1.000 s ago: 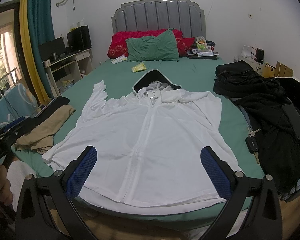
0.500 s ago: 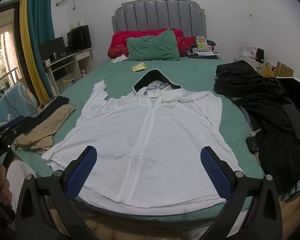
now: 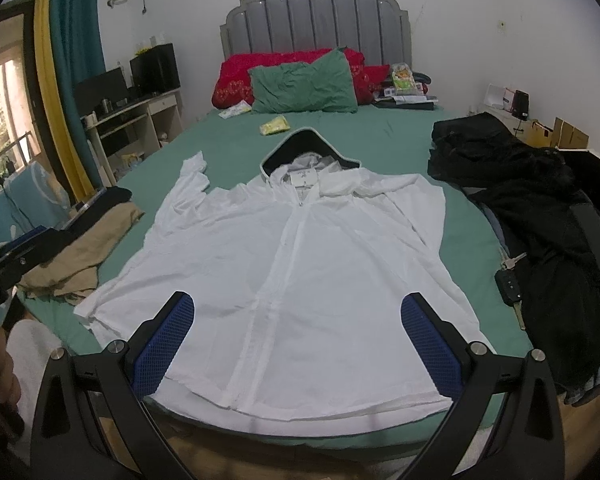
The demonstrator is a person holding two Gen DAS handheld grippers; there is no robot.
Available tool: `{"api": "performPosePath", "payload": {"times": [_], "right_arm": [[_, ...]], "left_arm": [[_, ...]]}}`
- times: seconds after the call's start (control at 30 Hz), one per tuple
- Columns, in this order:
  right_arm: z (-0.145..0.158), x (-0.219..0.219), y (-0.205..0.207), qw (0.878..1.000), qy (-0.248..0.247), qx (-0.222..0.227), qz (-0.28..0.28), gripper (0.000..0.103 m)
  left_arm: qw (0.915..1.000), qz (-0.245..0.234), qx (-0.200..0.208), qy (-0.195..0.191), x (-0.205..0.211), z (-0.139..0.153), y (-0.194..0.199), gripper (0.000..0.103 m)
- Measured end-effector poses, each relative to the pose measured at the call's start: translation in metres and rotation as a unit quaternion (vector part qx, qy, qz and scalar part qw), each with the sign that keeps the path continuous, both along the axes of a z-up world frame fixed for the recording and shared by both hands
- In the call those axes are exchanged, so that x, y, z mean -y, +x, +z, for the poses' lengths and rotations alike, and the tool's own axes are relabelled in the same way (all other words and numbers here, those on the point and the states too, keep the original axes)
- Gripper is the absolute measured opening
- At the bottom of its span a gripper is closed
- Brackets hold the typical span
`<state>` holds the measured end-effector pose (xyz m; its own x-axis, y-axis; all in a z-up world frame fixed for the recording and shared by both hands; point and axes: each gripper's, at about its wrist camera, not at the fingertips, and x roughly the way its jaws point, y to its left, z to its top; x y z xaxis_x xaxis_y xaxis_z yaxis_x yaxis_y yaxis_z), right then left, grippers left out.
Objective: Fold large clothes
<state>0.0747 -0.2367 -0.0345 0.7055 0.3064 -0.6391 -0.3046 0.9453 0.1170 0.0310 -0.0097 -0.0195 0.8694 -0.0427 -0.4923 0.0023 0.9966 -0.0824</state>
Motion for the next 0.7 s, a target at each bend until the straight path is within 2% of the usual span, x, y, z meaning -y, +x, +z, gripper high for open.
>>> {"api": "performPosePath", "payload": {"times": [0.03,0.1,0.23,0.3,0.37,0.47,0.5,0.53,0.6,0.7], "right_arm": [[-0.004,0.0,0.005,1.0,-0.003,-0.003,0.001,0.102],[-0.011,0.0,0.016,1.0,-0.012,-0.005,0.001,0.102],[-0.026,-0.003,0.047,0.999,-0.044,-0.009,0.003,0.102],[-0.036,-0.006,0.066,0.998,-0.061,-0.009,0.01,0.102],[-0.045,-0.007,0.09,0.997,-0.074,-0.008,0.019,0.102],[-0.061,-0.01,0.133,0.994,-0.099,-0.01,0.035,0.101],[-0.066,-0.012,0.145,0.994,-0.105,-0.012,0.042,0.097],[-0.073,-0.017,0.163,0.991,-0.12,-0.014,0.052,0.087],[-0.086,-0.026,0.194,0.986,-0.155,-0.013,0.067,0.074],[-0.104,-0.042,0.244,0.975,-0.204,-0.009,0.087,0.072]], "left_arm": [[1.0,-0.005,-0.003,0.002,-0.001,-0.004,0.005,0.084],[0.9997,-0.018,-0.014,-0.005,-0.006,-0.014,0.021,0.084],[0.997,-0.009,-0.058,-0.05,-0.024,-0.038,0.047,0.084],[0.9946,-0.018,-0.094,-0.04,-0.029,-0.051,0.067,0.084],[0.9935,-0.004,-0.113,-0.012,-0.035,-0.062,0.084,0.084],[0.991,-0.003,-0.129,-0.037,-0.052,-0.076,0.113,0.084],[0.9898,-0.003,-0.134,-0.049,-0.057,-0.081,0.121,0.084],[0.9894,0.0,-0.134,-0.056,-0.063,-0.085,0.132,0.084],[0.9893,0.005,-0.132,-0.062,-0.074,-0.093,0.154,0.084],[0.9891,0.007,-0.129,-0.072,-0.087,-0.102,0.183,0.084]]}}
